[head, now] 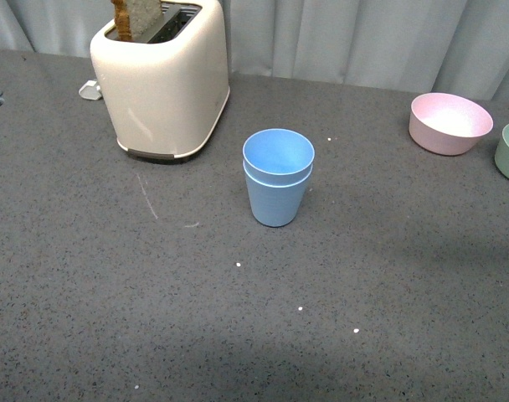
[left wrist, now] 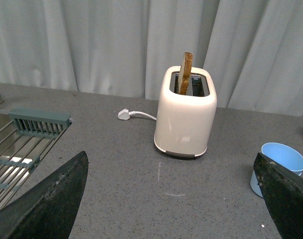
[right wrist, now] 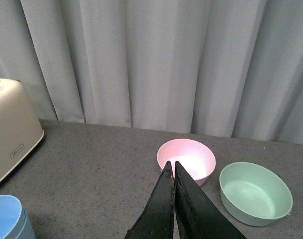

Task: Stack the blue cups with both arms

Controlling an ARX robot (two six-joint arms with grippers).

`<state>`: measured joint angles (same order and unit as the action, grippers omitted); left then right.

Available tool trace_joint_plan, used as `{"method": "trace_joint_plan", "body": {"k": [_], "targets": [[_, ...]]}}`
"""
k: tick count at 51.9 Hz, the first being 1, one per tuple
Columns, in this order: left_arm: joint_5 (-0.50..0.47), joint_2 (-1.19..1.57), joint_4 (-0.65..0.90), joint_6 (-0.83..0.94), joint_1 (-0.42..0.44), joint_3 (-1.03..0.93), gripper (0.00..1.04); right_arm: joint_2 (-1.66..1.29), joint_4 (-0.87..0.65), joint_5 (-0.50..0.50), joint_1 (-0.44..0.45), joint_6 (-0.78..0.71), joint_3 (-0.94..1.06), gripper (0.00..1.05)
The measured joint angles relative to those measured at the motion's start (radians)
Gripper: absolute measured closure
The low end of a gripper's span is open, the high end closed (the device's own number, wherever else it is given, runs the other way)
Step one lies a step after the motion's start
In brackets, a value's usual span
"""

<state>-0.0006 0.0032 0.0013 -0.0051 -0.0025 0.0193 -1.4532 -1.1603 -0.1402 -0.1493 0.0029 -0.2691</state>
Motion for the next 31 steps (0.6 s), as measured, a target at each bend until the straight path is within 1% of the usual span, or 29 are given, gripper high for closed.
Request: {"method": "trace_joint_plan", "body": {"k": [9,19,21,22,25,31], "targets": [[0.000,0.000,0.000,0.000,0.000,0.000,0.07,0.126,0.038,0.023,0.036,0.000,0.079,1.04],[0.000,0.000,0.000,0.000,0.000,0.000,0.07,0.323,0.145,0.066,0.072,0.000,0.171,1.04],[0.000,0.000,0.000,0.000,0.000,0.000,0.07,0.364,0.174,0.119,0.105,0.000,0.185,1.04],[0.000,0.000,0.000,0.000,0.000,0.000,0.07,0.388,0.192,0.131,0.122,0.000,0.193,1.04],[0.000,0.000,0.000,0.000,0.000,0.000,0.07,0.446,0.233,0.131,0.144,0.000,0.208,1.04],[0.000,0.000,0.000,0.000,0.000,0.000,0.07,0.529,0.295,0.135,0.147,0.000,0.227,1.04]]}}
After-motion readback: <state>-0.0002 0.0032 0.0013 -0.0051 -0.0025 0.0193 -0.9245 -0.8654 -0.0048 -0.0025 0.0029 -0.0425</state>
